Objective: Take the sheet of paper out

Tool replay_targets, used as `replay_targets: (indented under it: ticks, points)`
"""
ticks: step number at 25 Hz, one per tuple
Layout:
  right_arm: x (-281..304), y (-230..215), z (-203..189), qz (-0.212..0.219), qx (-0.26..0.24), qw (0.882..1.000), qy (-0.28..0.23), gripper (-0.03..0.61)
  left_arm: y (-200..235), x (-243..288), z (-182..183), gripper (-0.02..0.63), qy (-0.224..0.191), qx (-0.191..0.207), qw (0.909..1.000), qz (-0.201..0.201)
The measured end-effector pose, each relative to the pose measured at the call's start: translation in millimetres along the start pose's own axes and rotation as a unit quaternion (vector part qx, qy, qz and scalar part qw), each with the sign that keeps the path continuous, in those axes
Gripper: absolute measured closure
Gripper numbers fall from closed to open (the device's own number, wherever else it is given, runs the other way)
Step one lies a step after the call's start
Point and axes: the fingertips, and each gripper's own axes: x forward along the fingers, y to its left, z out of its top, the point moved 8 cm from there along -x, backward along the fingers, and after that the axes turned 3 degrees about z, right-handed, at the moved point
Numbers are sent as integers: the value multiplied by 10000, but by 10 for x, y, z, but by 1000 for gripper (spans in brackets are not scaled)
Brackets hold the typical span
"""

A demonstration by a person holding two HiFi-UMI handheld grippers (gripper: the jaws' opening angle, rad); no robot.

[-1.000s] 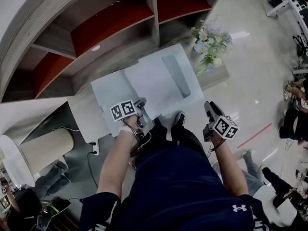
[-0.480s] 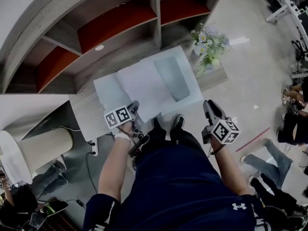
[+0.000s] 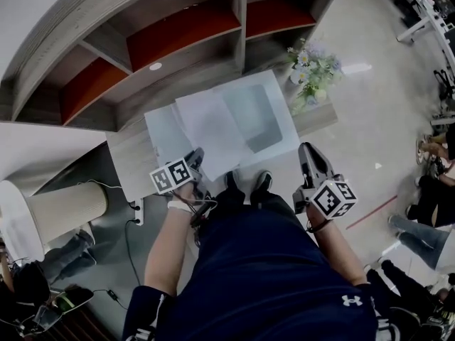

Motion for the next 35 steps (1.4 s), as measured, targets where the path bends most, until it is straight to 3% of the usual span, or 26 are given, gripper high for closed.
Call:
replay_targets:
  ticks: [15, 18, 27, 35]
  points:
    - [117, 385, 122, 410, -262, 9985, 236, 541, -452, -457, 169, 592, -590, 385, 9966, -428]
    - [134, 450, 196, 451, -368, 9980, 263, 543, -620, -544, 230, 592, -728, 679, 9937, -512]
    - [132, 702, 348, 590, -939, 9935, 261, 560, -1073, -726, 358, 594, -1058, 1340, 9811, -906]
    - [96, 836, 487, 757, -998, 9920, 157, 560, -1569, -914, 356, 594, -1136, 2343, 9578, -1220]
